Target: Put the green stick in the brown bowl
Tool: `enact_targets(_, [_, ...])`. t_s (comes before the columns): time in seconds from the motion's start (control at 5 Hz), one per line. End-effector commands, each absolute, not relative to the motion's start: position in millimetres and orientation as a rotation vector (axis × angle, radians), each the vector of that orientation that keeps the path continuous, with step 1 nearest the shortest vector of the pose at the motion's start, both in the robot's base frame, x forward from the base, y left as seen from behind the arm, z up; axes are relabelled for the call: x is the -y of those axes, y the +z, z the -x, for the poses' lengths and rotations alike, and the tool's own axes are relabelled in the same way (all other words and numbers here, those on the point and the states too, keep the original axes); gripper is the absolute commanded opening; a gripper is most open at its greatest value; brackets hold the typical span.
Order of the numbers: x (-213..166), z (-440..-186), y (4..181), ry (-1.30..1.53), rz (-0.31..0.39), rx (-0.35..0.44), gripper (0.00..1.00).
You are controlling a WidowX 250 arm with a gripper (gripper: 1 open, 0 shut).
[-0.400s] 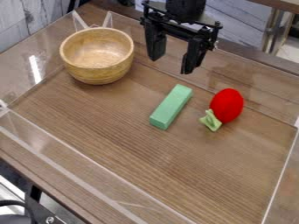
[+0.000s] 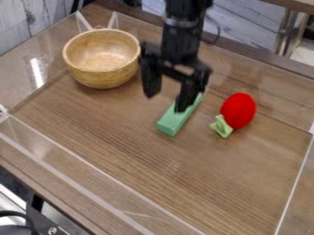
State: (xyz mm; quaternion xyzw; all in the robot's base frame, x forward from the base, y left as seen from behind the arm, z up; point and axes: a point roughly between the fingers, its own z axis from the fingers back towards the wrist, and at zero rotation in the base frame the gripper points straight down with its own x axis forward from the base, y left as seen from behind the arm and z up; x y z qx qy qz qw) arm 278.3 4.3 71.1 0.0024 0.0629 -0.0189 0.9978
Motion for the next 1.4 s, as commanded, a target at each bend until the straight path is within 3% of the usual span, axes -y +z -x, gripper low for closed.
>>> enact_targets(0.0, [8.5,-287.1,63.4,-0.046,-0.007,-0.069,1.0])
enact_targets(0.4, [13.4,-290.6,41.5,-0.073,-0.001,-0.044,1.0])
enact_targets(0.6, [19.1,-301.5,33.6,-0.111,-0.001,-0.029,0.0])
enact_targets(1.0, [30.3,-315.6,20.1,-0.156,0.006,0.005,0.0])
enact_targets(1.2, [32.7,-309.3,12.2,-0.135,0.024,0.015,1.0])
